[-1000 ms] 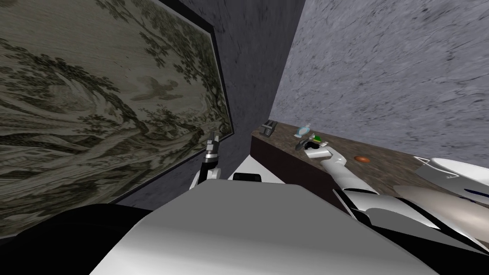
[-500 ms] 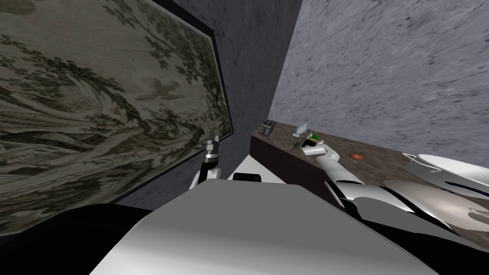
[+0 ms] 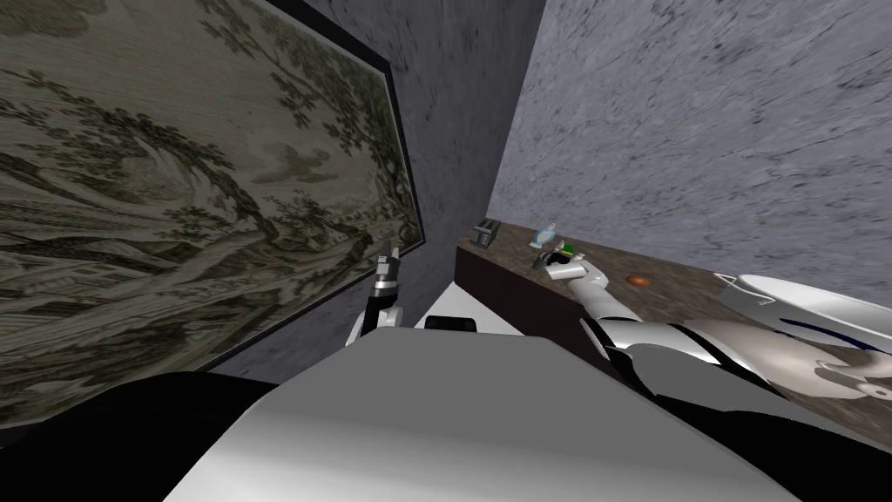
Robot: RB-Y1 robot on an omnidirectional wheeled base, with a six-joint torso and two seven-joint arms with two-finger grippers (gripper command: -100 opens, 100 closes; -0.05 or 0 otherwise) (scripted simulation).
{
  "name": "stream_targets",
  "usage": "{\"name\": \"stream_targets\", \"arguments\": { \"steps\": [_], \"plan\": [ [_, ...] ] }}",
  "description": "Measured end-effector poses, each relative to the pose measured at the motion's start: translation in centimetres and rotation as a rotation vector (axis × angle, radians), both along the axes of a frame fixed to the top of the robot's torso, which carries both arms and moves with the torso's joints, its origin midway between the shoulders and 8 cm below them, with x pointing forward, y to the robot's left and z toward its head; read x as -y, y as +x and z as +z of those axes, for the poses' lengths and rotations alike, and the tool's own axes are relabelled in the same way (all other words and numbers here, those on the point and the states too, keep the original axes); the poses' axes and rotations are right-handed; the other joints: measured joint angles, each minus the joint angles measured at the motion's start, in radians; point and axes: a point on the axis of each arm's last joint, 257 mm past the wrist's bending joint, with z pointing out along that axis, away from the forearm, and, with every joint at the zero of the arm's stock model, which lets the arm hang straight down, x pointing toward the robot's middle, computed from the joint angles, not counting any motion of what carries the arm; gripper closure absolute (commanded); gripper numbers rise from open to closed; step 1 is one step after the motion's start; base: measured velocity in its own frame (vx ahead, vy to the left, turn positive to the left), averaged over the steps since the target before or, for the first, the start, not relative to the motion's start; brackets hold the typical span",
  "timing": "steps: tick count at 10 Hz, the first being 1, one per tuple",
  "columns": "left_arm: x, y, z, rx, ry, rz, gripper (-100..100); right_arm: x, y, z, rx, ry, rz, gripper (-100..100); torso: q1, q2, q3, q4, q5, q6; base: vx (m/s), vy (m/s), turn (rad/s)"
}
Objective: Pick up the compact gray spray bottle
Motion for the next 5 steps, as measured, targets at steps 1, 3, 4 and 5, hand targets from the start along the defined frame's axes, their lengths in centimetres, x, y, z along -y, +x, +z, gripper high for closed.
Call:
{"name": "stream_targets", "arguments": {
  "steps": [1, 3, 4, 5],
  "plan": [
    [0.0, 0.0, 0.0, 0.0, 0.0, 0.0, 0, -0.6, 1.0, -0.2, -0.001, 0.0, 0.016, 100, -0.001, 0.001, 0.0, -0.001, -0.001, 0.001, -0.047, 0.006, -0.071],
    [0.0, 0.0, 0.0, 0.0, 0.0, 0.0, 0, -1.1, 2.0, -0.1, -0.005, 0.002, 0.018, 100, -0.001, 0.001, 0.0, -0.001, -0.001, 0.0, -0.036, -0.009, -0.053],
    [0.0, 0.0, 0.0, 0.0, 0.0, 0.0, 0, -2.1, 2.8, -0.3, -0.007, 0.0, 0.038, 100, -0.002, 0.002, 0.0, -0.001, -0.001, 0.001, -0.052, -0.01, -0.067],
    [0.0, 0.0, 0.0, 0.0, 0.0, 0.0, 0, -2.8, 3.7, -0.1, -0.006, -0.005, 0.052, 100, -0.002, 0.002, 0.001, -0.001, -0.001, 0.0, -0.032, 0.001, 0.006]
  ]
}}
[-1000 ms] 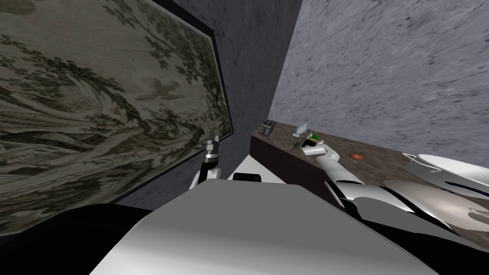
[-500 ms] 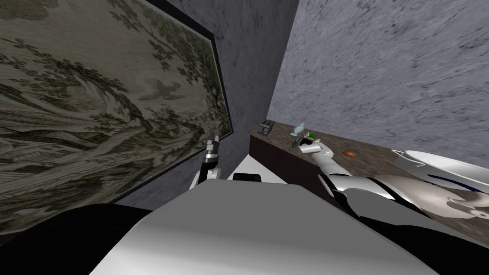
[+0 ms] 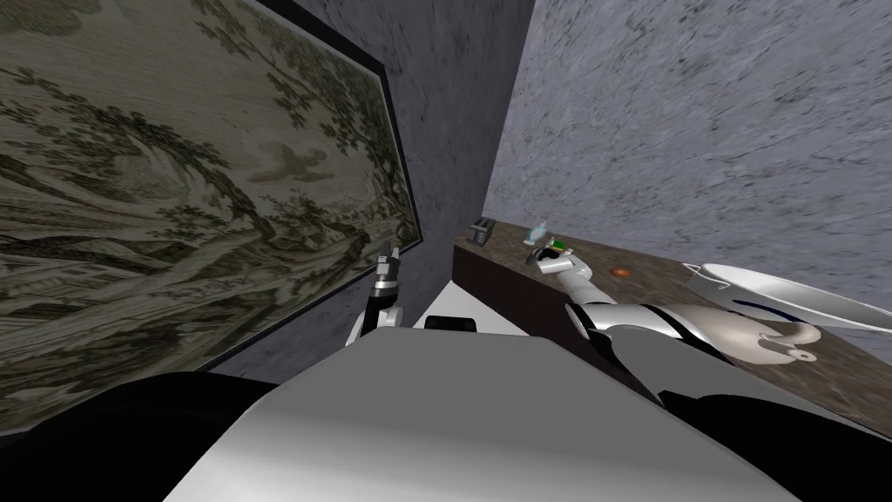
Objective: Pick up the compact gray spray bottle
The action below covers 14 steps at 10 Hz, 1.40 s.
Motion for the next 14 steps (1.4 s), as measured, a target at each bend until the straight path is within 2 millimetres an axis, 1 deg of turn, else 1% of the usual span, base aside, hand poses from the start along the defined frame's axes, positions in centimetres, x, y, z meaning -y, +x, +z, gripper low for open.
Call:
{"name": "stream_targets", "arguments": {
  "steps": [1, 2, 3, 4, 6, 8, 9, 10, 11, 12, 13, 14],
  "plan": [
    [0.0, 0.0, 0.0, 0.0, 0.0, 0.0, 0, -0.3, 0.6, 0.3, 0.003, 0.001, 0.0, 100, 0.001, -0.001, 0.0, 0.0, 0.0, -0.001, -0.008, 0.005, 0.022],
    [0.0, 0.0, 0.0, 0.0, 0.0, 0.0, 0, 0.0, 0.7, 0.3, -0.001, 0.004, -0.008, 100, 0.001, -0.002, -0.001, 0.0, 0.0, 0.0, -0.043, -0.002, -0.155],
    [0.0, 0.0, 0.0, 0.0, 0.0, 0.0, 0, -1.1, 2.0, 0.3, -0.005, 0.001, 0.012, 100, 0.0, -0.001, -0.001, 0.0, 0.0, 0.0, -0.052, -0.001, -0.053],
    [0.0, 0.0, 0.0, 0.0, 0.0, 0.0, 0, -1.6, 2.6, 0.4, -0.007, -0.001, 0.02, 100, 0.0, 0.0, 0.0, 0.0, 0.0, 0.0, -0.069, -0.002, -0.102],
    [0.0, 0.0, 0.0, 0.0, 0.0, 0.0, 0, -4.1, 4.2, 1.1, -0.007, -0.014, 0.063, 100, 0.002, 0.002, 0.001, 0.001, 0.001, -0.001, -0.047, 0.005, -0.038],
    [0.0, 0.0, 0.0, 0.0, 0.0, 0.0, 0, -4.7, 5.7, 2.4, 0.017, -0.02, 0.082, 100, 0.002, -0.002, 0.0, 0.001, 0.001, -0.002, 0.005, -0.005, 0.019],
    [0.0, 0.0, 0.0, 0.0, 0.0, 0.0, 0, -4.6, 5.6, 2.4, 0.013, -0.017, 0.074, 100, 0.001, -0.003, -0.001, 0.0, 0.0, -0.001, 0.011, -0.002, 0.001],
    [0.0, 0.0, 0.0, 0.0, 0.0, 0.0, 0, -4.1, 5.2, 1.8, -0.004, -0.01, 0.058, 100, 0.0, -0.003, -0.002, -0.001, 0.0, 0.0, -0.032, 0.0, -0.141],
    [0.0, 0.0, 0.0, 0.0, 0.0, 0.0, 0, -5.4, 5.7, 1.7, -0.004, -0.018, 0.084, 100, 0.001, -0.001, 0.0, 0.0, 0.0, 0.0, -0.053, 0.001, -0.079],
    [0.0, 0.0, 0.0, 0.0, 0.0, 0.0, 0, -6.6, 6.6, 2.2, 0.002, -0.029, 0.11, 100, 0.002, 0.0, 0.0, 0.001, 0.001, -0.002, -0.037, -0.003, 0.007],
    [0.0, 0.0, 0.0, 0.0, 0.0, 0.0, 0, -7.3, 7.6, 2.9, 0.013, -0.035, 0.123, 100, 0.003, 0.0, 0.0, 0.001, 0.002, -0.003, -0.015, -0.005, 0.027],
    [0.0, 0.0, 0.0, 0.0, 0.0, 0.0, 0, -7.4, 8.1, 3.7, 0.021, -0.033, 0.121, 100, 0.002, -0.001, 0.0, 0.001, 0.002, -0.002, 0.004, -0.004, 0.016]
  ]
}}
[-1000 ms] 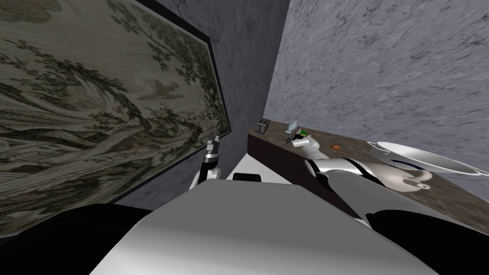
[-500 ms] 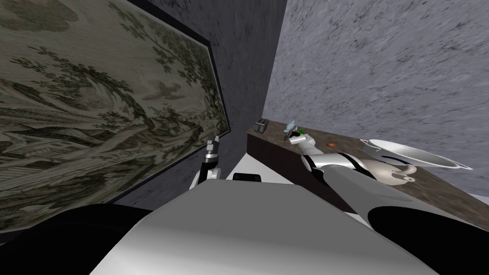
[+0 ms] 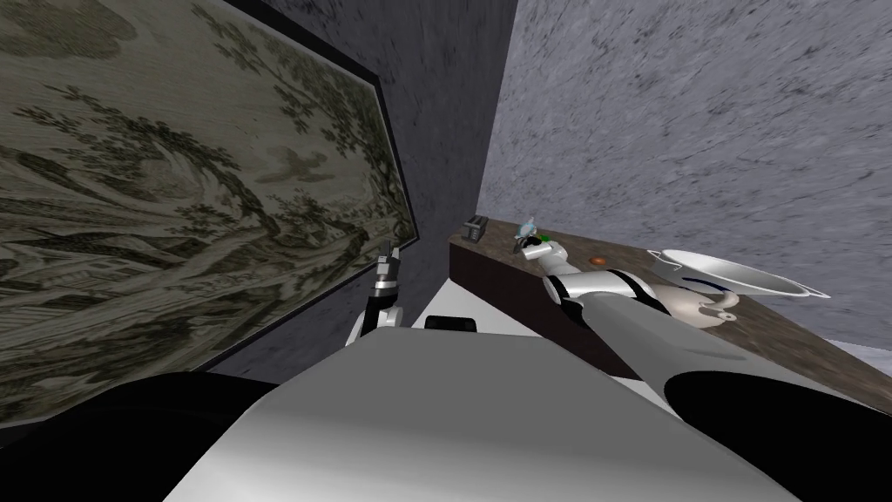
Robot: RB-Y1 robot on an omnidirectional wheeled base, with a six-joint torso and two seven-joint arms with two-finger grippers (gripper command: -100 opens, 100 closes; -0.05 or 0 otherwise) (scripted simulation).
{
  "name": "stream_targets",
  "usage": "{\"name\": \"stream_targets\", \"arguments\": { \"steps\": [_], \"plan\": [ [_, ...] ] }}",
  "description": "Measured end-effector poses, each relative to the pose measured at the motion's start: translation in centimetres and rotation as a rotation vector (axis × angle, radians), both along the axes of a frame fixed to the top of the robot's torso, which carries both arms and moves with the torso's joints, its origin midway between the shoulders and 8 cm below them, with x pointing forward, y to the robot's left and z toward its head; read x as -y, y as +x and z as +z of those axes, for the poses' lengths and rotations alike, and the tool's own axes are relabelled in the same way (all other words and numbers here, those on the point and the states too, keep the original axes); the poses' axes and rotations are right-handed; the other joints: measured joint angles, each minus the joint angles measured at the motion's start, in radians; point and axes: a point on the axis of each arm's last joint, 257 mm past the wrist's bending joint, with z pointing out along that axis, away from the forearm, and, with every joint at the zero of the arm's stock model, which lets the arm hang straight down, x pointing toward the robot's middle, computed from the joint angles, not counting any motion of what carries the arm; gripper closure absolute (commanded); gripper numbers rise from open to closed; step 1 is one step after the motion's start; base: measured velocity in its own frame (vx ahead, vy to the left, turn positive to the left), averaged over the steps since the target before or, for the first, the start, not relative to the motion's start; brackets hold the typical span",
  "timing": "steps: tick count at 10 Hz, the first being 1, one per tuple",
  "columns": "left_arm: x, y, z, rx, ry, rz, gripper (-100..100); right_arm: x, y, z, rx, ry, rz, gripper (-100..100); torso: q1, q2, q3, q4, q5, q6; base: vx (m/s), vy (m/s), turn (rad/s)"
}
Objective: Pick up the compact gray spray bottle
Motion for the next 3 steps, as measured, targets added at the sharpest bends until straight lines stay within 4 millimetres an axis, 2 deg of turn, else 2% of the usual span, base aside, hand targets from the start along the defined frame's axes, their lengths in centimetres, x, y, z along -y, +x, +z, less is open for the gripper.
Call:
{"name": "stream_targets", "arguments": {
  "steps": [2, 3],
  "plan": [
    [0.0, 0.0, 0.0, 0.0, 0.0, 0.0, 0, 0.96, -0.82, -1.01, -0.029, 0.011, -0.029, 100, -0.002, -0.001, -0.002, -0.002, -0.001, 0.002, 0.003, 0.001, -0.008],
    [0.0, 0.0, 0.0, 0.0, 0.0, 0.0, 0, 1.05, -0.93, -1.19, -0.031, 0.011, -0.03, 0, -0.002, -0.001, -0.001, -0.001, -0.001, 0.002, 0.0, 0.0, 0.0]
  ]
}}
